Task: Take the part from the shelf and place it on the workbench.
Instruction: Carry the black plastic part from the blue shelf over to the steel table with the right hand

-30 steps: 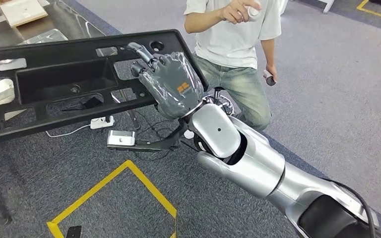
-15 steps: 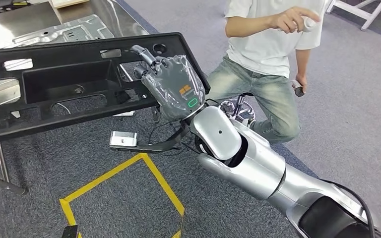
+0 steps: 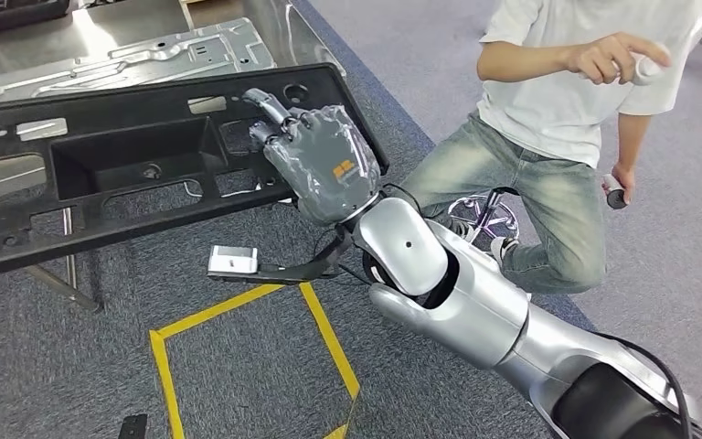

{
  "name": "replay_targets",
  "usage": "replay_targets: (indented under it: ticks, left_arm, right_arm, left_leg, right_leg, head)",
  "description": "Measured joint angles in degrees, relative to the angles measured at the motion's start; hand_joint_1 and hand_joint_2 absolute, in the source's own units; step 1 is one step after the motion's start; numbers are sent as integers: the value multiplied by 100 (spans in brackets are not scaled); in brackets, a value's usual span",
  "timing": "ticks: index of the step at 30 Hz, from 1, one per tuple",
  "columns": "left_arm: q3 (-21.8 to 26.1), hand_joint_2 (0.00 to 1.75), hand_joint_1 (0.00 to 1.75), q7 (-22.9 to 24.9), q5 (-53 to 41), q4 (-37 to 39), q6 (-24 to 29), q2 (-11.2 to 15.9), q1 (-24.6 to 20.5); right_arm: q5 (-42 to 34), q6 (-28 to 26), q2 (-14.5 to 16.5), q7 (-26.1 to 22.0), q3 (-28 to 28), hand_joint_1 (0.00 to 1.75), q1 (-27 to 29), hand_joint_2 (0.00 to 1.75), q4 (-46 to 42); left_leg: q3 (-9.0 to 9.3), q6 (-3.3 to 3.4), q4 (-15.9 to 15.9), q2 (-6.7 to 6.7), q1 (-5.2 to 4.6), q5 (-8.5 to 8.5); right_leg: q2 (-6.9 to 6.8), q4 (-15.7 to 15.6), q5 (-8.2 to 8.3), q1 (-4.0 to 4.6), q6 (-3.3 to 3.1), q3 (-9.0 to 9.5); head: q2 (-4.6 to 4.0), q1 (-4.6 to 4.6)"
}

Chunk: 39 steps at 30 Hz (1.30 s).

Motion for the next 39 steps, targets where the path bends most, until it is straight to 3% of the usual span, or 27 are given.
replay_targets:
  ticks: [2,3,4,5,7,8,9,11,13,15,17,19,20,21,23,25,27,30,32,34,35,36,37,39]
  left_arm:
    - [0,175,0,-1,8,1,3,3,-25]
    - [0,175,0,0,12,2,3,6,-35]
    - [0,175,0,1,14,2,0,7,-35]
    - [0,175,0,0,8,2,-5,7,-30]
    - [0,175,0,-8,-9,2,-14,7,-20]
    - [-1,175,0,-17,-18,2,-16,6,-22]
    - [-1,175,0,-32,-22,2,-15,6,-28]
    - [-4,175,0,-69,-27,1,-11,2,-30]
    - [-7,175,0,-95,-28,1,-5,-6,-21]
    - [-13,175,0,-108,-27,2,1,-16,-21]
    - [-23,175,0,-119,-24,2,5,-21,-32]
    - [-32,175,0,-127,-17,2,9,-22,-41]
    - [-34,175,0,-129,-14,2,14,-23,-41]
    - [-36,175,0,-128,-11,2,22,-25,-40]
    - [-37,175,0,-117,-7,2,43,-40,-39]
    - [-37,175,0,-100,-3,2,67,-67,-41]
    - [-37,175,0,-88,-1,2,84,-81,-36]
    - [-38,175,0,-83,1,2,91,-84,-15]
    - [-39,175,0,-81,1,2,92,-90,-26]
    - [-39,175,0,-80,1,2,91,-91,-37]
    - [-40,175,0,-78,1,2,91,-91,-30]
    - [-40,175,0,-77,1,2,91,-91,-21]
    - [-41,175,0,-76,1,2,91,-91,-15]
    - [-41,175,0,-75,1,2,91,-92,-23]
  right_arm:
    - [-30,-57,19,-39,0,175,-19,175,27]
    - [-42,-78,21,-55,0,175,-22,175,42]
    - [-49,-90,21,-63,0,175,-18,175,56]
    - [-52,-93,21,-65,0,175,-15,175,70]
    - [-53,-90,20,-55,0,175,-12,175,89]
    - [-53,-88,19,-46,0,175,-13,175,92]
    - [-53,-86,17,-34,0,175,-13,175,93]
    - [-57,-81,10,-8,0,175,-9,175,91]
    - [-61,-73,-1,18,0,175,4,175,89]
    - [-61,-68,-13,33,0,175,15,175,88]
    - [-62,-68,-30,42,0,175,25,175,87]
    - [-63,-68,-55,50,0,175,56,175,92]
    - [-64,-67,-70,54,0,175,77,175,97]
    - [-64,-67,-83,56,0,175,94,175,103]
    - [-65,-68,-99,56,0,175,106,175,108]
    - [-69,-69,-102,56,0,175,101,175,107]
    - [-80,-70,-102,56,0,175,102,175,107]
    - [-101,-69,-101,56,0,175,105,175,108]
    - [-116,-68,-98,56,0,175,106,175,107]
    - [-130,-66,-99,60,0,175,125,175,107]
    - [-132,-66,-99,62,0,175,143,175,107]
    - [-134,-65,-100,63,0,175,159,175,107]
    - [-134,-65,-101,64,0,175,169,175,107]
    - [-134,-65,-100,63,0,175,171,175,107]
  left_leg:
    - [-298,-39,668,330,-17,-344]
    - [-462,-53,1021,409,-14,-480]
    - [-566,-61,1240,451,-11,-528]
    - [-566,-65,1247,474,-9,-469]
    - [-260,-60,667,565,-8,-131]
    - [-55,-42,287,686,-33,-11]
    - [95,-5,-8,776,-55,67]
    - [190,83,-223,848,-98,61]
    - [181,147,-230,729,-82,77]
    - [194,198,-243,634,-58,86]
    - [195,248,-248,555,-50,94]
    - [193,276,-247,467,-60,97]
    - [194,280,-246,418,-65,97]
    - [197,281,-244,367,-70,96]
    - [204,279,-241,279,-75,97]
    - [187,255,-237,221,-73,111]
    - [161,204,-247,184,-55,137]
    - [126,112,-188,209,-66,77]
    - [-74,40,281,339,-60,-208]
    - [-390,-35,984,427,-30,-522]
    - [-483,-65,1187,447,-10,-567]
    - [-466,-93,1170,466,12,-502]
    - [-338,-119,937,496,34,-350]
    - [66,-144,191,602,46,-72]
  right_leg:
    - [-139,-21,8,20,-38,15]
    - [-214,-16,2,30,-46,14]
    - [-286,-10,-8,36,-50,15]
    - [-355,-3,-18,38,-49,17]
    - [-477,22,-50,39,-29,26]
    - [-529,40,-72,53,-9,29]
    - [-573,61,-94,71,16,28]
    - [-651,80,-122,117,62,31]
    - [-709,85,-153,126,110,46]
    - [-560,268,-302,96,174,-19]
    - [-309,880,-622,69,217,-304]
    - [-219,1554,-849,63,223,-654]
    - [-210,1668,-822,62,213,-732]
    - [-201,1561,-689,64,191,-706]
    - [-125,863,-282,84,103,-416]
    - [-12,254,-59,104,24,-145]
    - [18,105,-47,123,1,-81]
    - [-63,-32,35,70,-36,-7]
    - [-130,-114,81,39,-62,31]
    - [-194,-108,80,39,-75,21]
    - [-223,-92,73,35,-74,14]
    - [-250,-71,61,29,-64,6]
    - [-274,-40,43,18,-46,-2]
    - [-319,49,-17,12,19,-21]
  head:
    - [0,-35]
    - [0,-39]
    - [0,-38]
    - [0,-38]
    - [0,-39]
    - [0,-40]
    - [0,-39]
    - [0,-33]
    - [0,-29]
    - [0,-22]
    - [0,-12]
    - [0,-11]
    - [0,-10]
    - [0,-10]
    - [0,-10]
    - [0,-15]
    - [0,-14]
    - [0,-24]
    - [0,-63]
    - [0,-87]
    - [0,-86]
    - [0,-87]
    - [0,-88]
    - [0,-95]
